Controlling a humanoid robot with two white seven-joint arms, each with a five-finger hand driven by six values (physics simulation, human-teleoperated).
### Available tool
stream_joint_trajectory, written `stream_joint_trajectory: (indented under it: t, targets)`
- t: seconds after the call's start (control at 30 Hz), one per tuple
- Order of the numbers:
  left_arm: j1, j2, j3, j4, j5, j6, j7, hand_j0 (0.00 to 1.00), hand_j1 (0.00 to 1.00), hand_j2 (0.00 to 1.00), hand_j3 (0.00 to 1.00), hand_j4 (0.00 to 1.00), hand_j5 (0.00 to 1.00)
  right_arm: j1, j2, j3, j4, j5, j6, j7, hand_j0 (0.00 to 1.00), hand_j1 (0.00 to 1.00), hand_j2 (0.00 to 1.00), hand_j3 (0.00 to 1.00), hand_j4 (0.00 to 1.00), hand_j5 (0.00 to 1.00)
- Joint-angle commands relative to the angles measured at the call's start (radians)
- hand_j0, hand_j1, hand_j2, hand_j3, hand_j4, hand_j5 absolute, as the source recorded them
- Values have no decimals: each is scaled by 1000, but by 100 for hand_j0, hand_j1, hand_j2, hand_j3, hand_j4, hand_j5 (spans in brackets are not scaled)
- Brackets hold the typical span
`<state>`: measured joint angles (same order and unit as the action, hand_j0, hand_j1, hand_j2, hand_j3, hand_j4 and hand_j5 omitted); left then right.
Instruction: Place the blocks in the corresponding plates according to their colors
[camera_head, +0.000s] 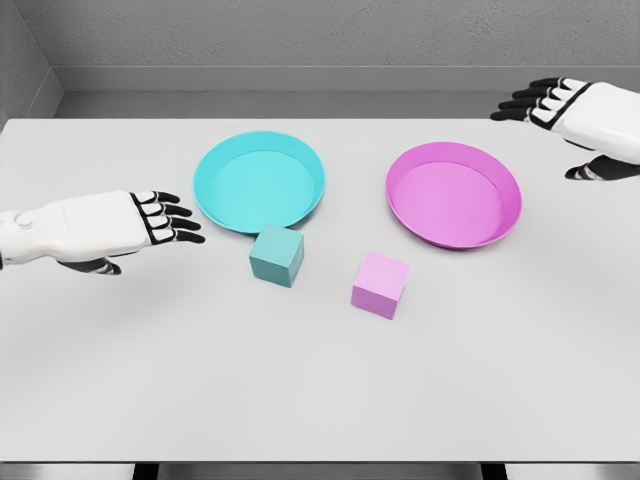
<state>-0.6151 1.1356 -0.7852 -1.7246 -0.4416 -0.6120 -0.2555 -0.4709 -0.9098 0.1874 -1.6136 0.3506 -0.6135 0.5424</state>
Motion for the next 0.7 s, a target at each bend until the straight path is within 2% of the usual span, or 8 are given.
stream_joint_trajectory:
  t: [0.0, 0.1, 0.17, 0.2, 0.27, 0.37, 0.47, 0.67]
  targets:
    - [0, 0, -2, -1, 4, 1, -4, 100, 100, 100, 100, 100, 100, 0, 0, 4, -3, -5, 3, 4, 100, 100, 100, 100, 100, 100]
    - [-17, -10, -5, -4, 9, 1, -4, 100, 100, 100, 100, 100, 100, -8, -1, 3, 0, -5, 3, 16, 100, 100, 100, 100, 100, 100]
    - [-61, -30, -98, -4, 194, 1, -45, 100, 100, 100, 100, 100, 100, -9, 0, 1, 4, -5, 3, 17, 100, 100, 100, 100, 100, 100]
    - [-103, -51, -135, -4, 299, 1, -143, 100, 100, 100, 100, 100, 100, -9, 3, 1, 4, -4, 3, 17, 100, 100, 100, 100, 100, 100]
    - [-161, -149, -143, -4, 366, 98, -261, 100, 100, 100, 100, 100, 100, -5, 60, 47, -9, -1, 3, 68, 100, 100, 100, 100, 100, 100]
    - [-199, -230, -227, -6, 457, 247, -261, 100, 100, 100, 100, 100, 100, -9, 71, 150, -55, 1, 3, 68, 100, 100, 100, 100, 100, 100]
    - [-204, -260, -233, -4, 517, 365, -252, 100, 100, 100, 100, 100, 100, -48, 71, 233, -95, 1, 3, 68, 100, 100, 100, 100, 100, 100]
    - [-230, -263, -233, 7, 498, 402, -248, 100, 100, 100, 100, 100, 100, -67, 80, 360, -111, 2, 3, 68, 100, 100, 100, 100, 100, 100]
